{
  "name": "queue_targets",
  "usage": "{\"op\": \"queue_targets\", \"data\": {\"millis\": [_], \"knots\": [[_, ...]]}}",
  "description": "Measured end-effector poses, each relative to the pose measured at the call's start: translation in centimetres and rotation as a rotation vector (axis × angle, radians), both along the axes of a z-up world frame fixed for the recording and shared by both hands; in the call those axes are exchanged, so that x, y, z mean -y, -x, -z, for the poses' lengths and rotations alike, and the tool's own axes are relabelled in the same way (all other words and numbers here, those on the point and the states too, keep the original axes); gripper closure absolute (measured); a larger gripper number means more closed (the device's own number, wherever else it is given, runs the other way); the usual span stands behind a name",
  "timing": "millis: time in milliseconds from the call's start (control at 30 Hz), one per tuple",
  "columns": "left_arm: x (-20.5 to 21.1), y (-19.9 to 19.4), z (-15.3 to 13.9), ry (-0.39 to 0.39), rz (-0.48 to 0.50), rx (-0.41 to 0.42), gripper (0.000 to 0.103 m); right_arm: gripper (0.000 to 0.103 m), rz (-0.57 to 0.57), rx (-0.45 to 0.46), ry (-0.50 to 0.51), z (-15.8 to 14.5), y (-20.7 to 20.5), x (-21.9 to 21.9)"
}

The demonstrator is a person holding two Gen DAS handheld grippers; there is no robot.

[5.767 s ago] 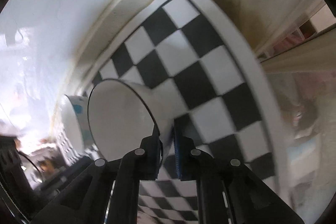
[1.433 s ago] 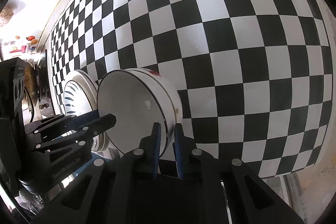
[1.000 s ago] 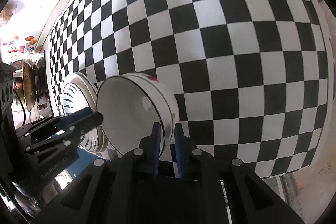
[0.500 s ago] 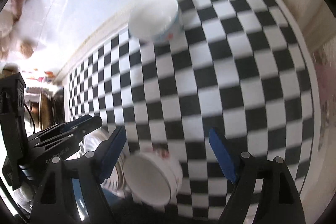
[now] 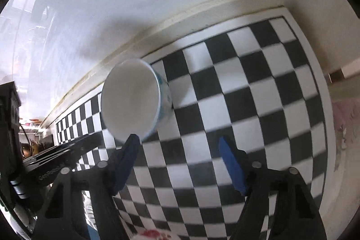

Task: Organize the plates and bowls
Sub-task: 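Close both grippers on the rim of the blue-dotted bowl, then lift the blue-dotted bowl with both grippers and carry it toward the stack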

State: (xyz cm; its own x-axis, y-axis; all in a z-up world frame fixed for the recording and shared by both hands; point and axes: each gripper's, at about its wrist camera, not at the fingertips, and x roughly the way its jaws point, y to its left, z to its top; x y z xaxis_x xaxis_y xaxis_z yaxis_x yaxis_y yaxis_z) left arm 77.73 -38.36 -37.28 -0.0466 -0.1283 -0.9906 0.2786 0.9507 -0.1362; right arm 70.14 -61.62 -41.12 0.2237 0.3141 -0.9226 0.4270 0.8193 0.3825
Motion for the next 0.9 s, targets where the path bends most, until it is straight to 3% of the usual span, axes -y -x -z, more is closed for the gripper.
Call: {"op": "queue_targets", "data": {"millis": [233, 333, 367, 400, 533, 900], "knots": [[1.3, -3.3, 3.2, -0.009, 0.022, -0.058, 0.077, 0.058, -0.025, -0.065, -0.011, 2.7, -5.4, -0.1], [1.3, -3.9, 4.2, 0.006, 0.018, -0.080, 0.078, 0.073, -0.035, -0.092, -0.046, 4.0, -6.9, -0.2], [1.2, -4.0, 4.5, 0.009, 0.015, -0.078, 0.081, 0.085, -0.036, -0.098, -0.053, 4.4, -7.2, -0.2], [1.2, -4.1, 4.7, 0.014, 0.014, -0.080, 0.083, 0.090, -0.035, -0.103, -0.059, 4.7, -7.3, -0.3], [1.0, -4.0, 5.4, 0.068, 0.007, -0.115, 0.093, 0.092, -0.047, -0.113, -0.034, 5.0, -7.7, -0.3], [0.2, -2.4, 3.5, 0.070, -0.001, -0.078, 0.093, 0.093, -0.064, -0.089, -0.036, 3.5, -6.0, -0.7]]}}
